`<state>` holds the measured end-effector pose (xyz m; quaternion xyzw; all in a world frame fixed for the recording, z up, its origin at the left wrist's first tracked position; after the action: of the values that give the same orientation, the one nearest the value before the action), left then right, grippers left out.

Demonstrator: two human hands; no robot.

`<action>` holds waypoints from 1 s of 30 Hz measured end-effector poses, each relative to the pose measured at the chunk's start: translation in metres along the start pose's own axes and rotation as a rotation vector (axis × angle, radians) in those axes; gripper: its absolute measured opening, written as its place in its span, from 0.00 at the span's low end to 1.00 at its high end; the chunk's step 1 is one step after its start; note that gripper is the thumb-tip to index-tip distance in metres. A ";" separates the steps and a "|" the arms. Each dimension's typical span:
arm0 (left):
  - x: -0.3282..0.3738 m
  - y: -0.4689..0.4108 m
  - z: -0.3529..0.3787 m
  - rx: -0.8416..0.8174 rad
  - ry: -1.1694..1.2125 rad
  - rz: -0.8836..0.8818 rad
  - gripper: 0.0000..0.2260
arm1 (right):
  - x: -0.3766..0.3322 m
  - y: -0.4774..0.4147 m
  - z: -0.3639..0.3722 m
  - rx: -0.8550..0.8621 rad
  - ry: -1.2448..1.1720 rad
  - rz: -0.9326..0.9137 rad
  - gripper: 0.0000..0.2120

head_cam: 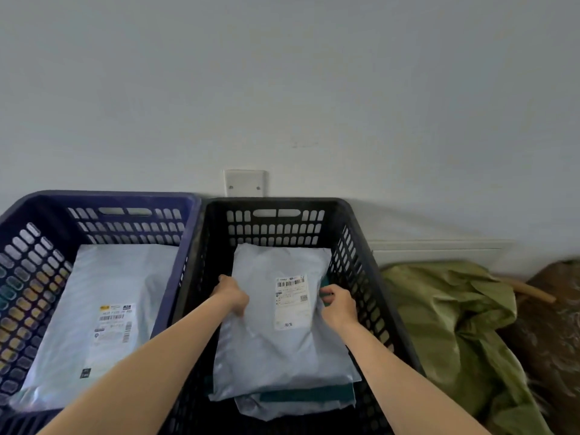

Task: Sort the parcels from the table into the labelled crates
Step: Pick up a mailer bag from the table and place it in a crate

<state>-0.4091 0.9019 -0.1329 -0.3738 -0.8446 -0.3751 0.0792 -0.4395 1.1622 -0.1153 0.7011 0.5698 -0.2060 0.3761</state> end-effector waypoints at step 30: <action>0.030 -0.035 0.105 0.280 -0.393 0.461 0.25 | 0.018 -0.051 0.088 -0.149 0.769 -0.492 0.30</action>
<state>-0.4391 0.9767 -0.2143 -0.6058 -0.7802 -0.1485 0.0479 -0.4712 1.1104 -0.1986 0.5418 0.8304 0.0272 0.1268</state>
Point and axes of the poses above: each hand's wrist, its own y-axis away from the middle knuckle, its own z-axis out of the palm, x = y × z, the point moved 8 cm from there along -y, towards the middle knuckle
